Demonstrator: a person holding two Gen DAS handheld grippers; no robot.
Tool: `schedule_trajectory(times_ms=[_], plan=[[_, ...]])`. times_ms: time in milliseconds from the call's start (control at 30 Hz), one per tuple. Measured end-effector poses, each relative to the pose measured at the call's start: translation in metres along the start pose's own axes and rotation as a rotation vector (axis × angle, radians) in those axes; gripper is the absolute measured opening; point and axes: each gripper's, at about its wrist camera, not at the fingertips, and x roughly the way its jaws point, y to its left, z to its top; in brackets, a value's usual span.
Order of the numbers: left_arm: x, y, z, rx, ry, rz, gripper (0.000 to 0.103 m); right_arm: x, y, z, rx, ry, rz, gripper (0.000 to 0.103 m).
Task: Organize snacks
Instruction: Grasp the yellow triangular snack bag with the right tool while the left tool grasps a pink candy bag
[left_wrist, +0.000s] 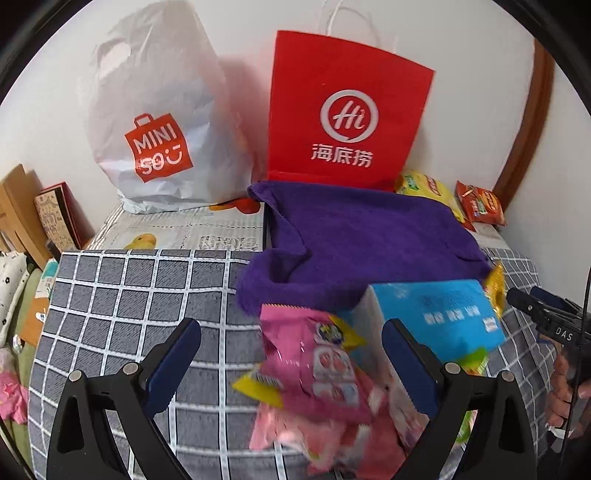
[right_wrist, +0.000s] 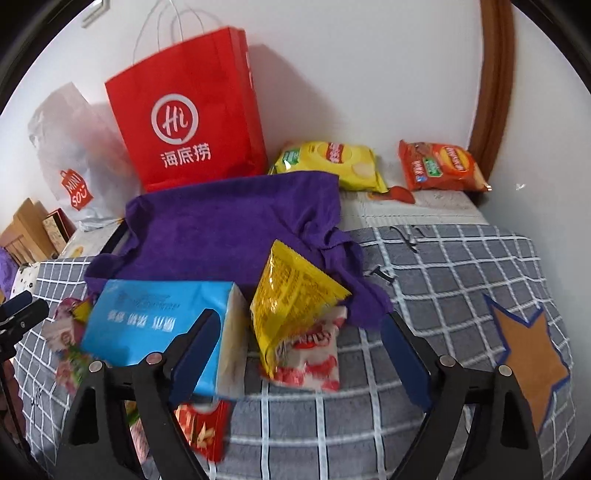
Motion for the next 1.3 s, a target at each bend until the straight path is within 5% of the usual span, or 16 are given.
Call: schedule_trajectory(times_ms=[233,433,567,700,867,1100,1300], plan=[[0.012,0.003,-0.001,0.017,-0.005,-0.005,0.099,0.041,-0.003,0.006,0.031,0.071,-0.001,0.085],[0.015,0.013,-0.005,-0.036,0.010,-0.058,0.099,0.046,0.002,0.001,0.002,0.072,0.048,0.052],[0.014,0.019,-0.008,-0.065,0.010,-0.090,0.099,0.030,0.005,0.000,-0.019,-0.003,0.044,0.045],[0.012,0.018,-0.010,-0.070,0.022,-0.150,0.099,0.017,-0.002,0.001,0.007,-0.052,0.053,0.044],[0.013,0.009,-0.013,-0.032,0.021,-0.131,0.099,0.008,-0.006,-0.002,0.028,-0.083,0.074,0.043],[0.037,0.023,-0.014,-0.125,0.091,-0.149,0.098,0.004,0.002,-0.004,0.000,-0.089,0.087,0.042],[0.040,0.006,-0.015,-0.042,0.101,-0.120,0.086,0.009,0.007,-0.007,-0.019,-0.072,0.083,0.042]])
